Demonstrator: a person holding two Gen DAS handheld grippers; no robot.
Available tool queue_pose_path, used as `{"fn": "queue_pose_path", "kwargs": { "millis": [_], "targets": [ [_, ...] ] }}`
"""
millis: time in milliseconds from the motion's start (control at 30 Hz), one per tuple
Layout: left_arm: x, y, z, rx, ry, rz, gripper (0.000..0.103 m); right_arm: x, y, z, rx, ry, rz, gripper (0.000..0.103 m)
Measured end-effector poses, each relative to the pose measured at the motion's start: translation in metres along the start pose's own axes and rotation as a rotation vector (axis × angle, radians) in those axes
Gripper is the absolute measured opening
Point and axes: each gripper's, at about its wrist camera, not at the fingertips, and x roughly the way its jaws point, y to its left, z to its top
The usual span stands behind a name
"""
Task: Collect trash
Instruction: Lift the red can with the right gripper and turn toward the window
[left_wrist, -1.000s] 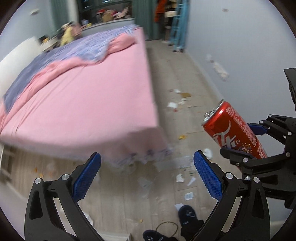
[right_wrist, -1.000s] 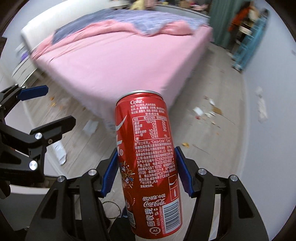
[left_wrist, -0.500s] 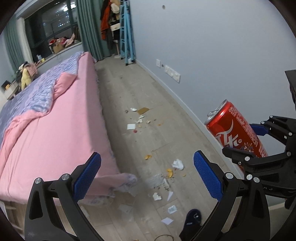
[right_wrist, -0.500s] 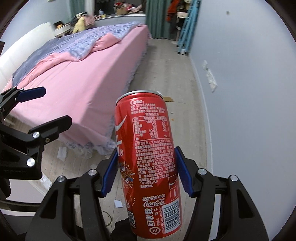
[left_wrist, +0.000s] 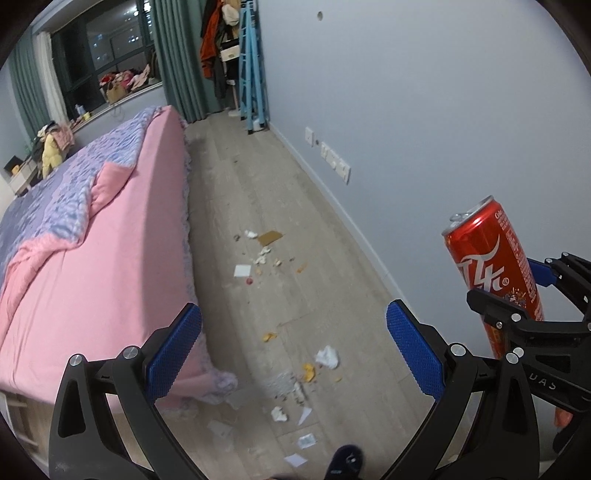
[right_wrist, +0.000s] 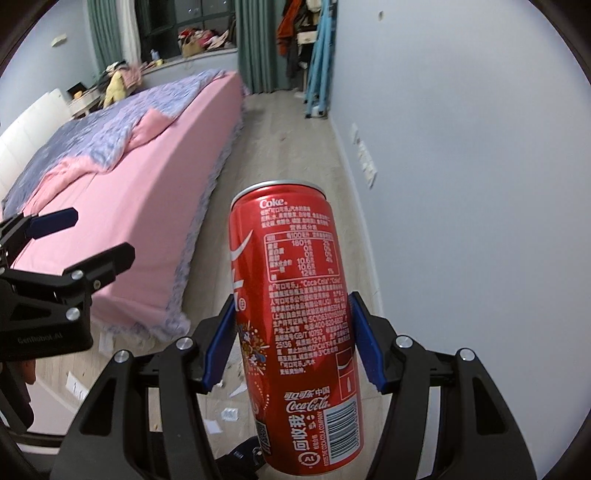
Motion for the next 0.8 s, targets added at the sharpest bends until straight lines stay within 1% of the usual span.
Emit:
{"fn": "queue_pose_path", "kwargs": {
  "millis": [200,333,433,533,600,633,700,733,800],
  "targets": [
    [0.012,-0.022,0.053,0.019,-0.046,-0.006,0.097,0.003,-0.03,0.039,0.009,-0.024,-0.006,0.056],
    [0.029,-0.023,0.088,-0.001,-0.064,-0.003,0.097,0.021,-0.041,0.074,-0.019,-0.035,-0.005,0.056],
    [0.046,-0.02,0.117,-0.017,-0.081,0.01,0.097,0.039,-0.054,0.104,-0.034,-0.033,0.003,0.056],
    [0.068,-0.014,0.151,-0.028,-0.07,0.039,0.097,0.058,-0.067,0.136,-0.041,-0.009,0.019,0.056],
    [0.079,-0.009,0.173,-0.043,-0.083,0.031,0.097,0.067,-0.075,0.157,-0.062,-0.023,0.023,0.056],
    [0.085,-0.008,0.184,-0.039,-0.089,0.04,0.097,0.076,-0.078,0.173,-0.073,-0.027,0.02,0.056],
    [0.1,-0.006,0.206,-0.028,-0.075,0.067,0.097,0.085,-0.087,0.193,-0.07,-0.025,0.024,0.056],
    [0.105,-0.006,0.218,-0.034,-0.071,0.073,0.097,0.09,-0.092,0.21,-0.067,-0.031,0.034,0.056],
    [0.11,-0.007,0.241,-0.037,-0.084,0.079,0.097,0.095,-0.099,0.231,-0.075,-0.049,0.043,0.056]
  ]
}}
